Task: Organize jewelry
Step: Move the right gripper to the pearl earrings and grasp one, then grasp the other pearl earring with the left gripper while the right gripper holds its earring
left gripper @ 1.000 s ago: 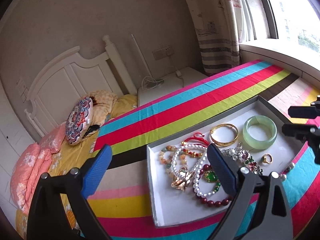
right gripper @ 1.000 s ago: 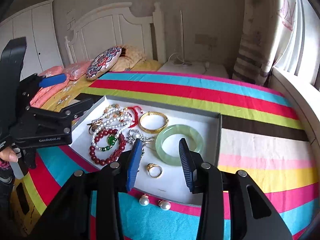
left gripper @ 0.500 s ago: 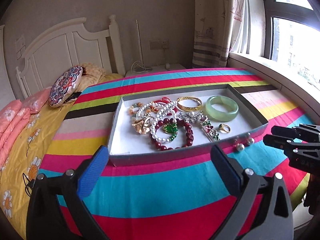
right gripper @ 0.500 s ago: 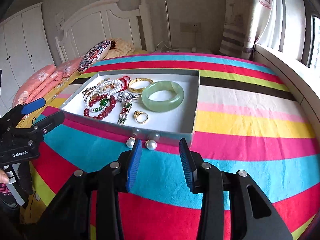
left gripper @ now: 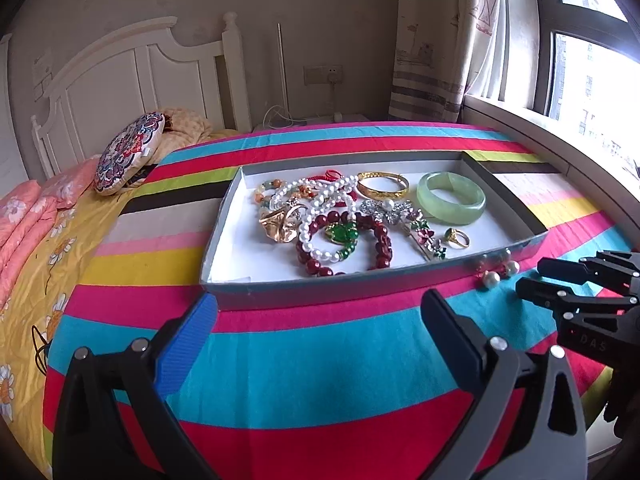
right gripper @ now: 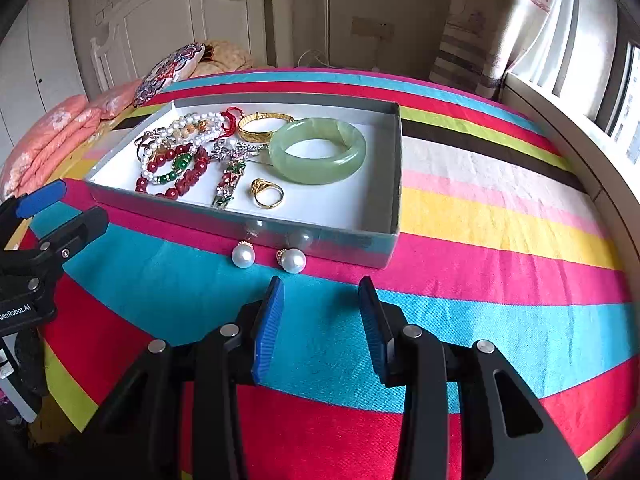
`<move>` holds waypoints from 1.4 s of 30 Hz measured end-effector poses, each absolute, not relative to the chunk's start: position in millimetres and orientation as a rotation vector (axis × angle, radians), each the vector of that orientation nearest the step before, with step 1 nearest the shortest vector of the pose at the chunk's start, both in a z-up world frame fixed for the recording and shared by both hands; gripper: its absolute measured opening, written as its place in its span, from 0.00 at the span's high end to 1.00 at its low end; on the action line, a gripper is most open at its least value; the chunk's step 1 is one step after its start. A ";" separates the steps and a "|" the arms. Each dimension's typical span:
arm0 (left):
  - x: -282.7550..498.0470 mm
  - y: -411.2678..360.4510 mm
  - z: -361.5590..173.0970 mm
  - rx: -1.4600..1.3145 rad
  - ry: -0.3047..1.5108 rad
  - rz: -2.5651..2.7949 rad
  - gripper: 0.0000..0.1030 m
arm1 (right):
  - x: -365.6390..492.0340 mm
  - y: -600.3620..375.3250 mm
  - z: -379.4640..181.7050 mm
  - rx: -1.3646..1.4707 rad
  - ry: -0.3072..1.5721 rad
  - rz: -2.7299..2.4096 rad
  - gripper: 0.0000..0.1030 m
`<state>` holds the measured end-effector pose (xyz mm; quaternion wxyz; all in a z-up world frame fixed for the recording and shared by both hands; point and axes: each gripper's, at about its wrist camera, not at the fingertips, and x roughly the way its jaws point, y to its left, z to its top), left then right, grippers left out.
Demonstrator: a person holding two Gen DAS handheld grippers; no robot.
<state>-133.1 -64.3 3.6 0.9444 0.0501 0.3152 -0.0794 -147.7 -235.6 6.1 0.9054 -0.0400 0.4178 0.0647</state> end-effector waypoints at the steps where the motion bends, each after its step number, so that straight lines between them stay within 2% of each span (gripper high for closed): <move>1: -133.2 -64.9 3.4 0.102 0.643 -0.164 0.02 | -146.5 -234.9 6.2 -0.076 0.866 0.140 0.64; 11: -127.3 -63.3 -2.9 0.084 0.692 -0.192 0.02 | -136.9 -217.7 7.4 -0.119 0.868 0.153 0.66; 13: -128.0 -62.9 -3.5 0.078 0.690 -0.195 0.02 | -136.5 -215.3 7.6 -0.119 0.869 0.168 0.73; 17: -127.8 -63.2 -4.3 0.079 0.693 -0.196 0.02 | -135.0 -209.1 8.0 -0.138 0.868 0.179 0.78; 19: -127.9 -63.8 -4.7 0.086 0.696 -0.197 0.02 | -136.2 -207.1 7.8 -0.147 0.864 0.185 0.85; 28: -137.2 -87.9 -2.0 0.193 0.699 -0.243 0.02 | -155.8 -224.5 11.7 -0.112 0.821 0.174 0.85; 32: -138.1 -102.7 1.3 0.095 0.746 -0.368 0.02 | -163.1 -247.3 14.1 -0.068 0.809 0.144 0.85; 34: -133.2 -114.5 -0.3 0.056 0.784 -0.401 0.09 | -165.0 -258.8 14.8 -0.040 0.807 0.130 0.85; 36: -127.0 -125.0 -4.4 0.026 0.826 -0.417 0.29 | -166.2 -268.2 14.0 -0.015 0.806 0.122 0.85; 37: -122.7 -129.6 -6.7 0.007 0.846 -0.416 0.34 | -166.6 -272.3 13.2 -0.003 0.806 0.120 0.85; 39: -117.1 -136.5 -11.6 -0.024 0.871 -0.405 0.49 | -167.3 -277.7 10.7 0.011 0.809 0.119 0.85; 42: -113.6 -148.3 -16.3 -0.011 0.875 -0.383 0.54 | -167.7 -282.1 6.3 0.033 0.809 0.126 0.84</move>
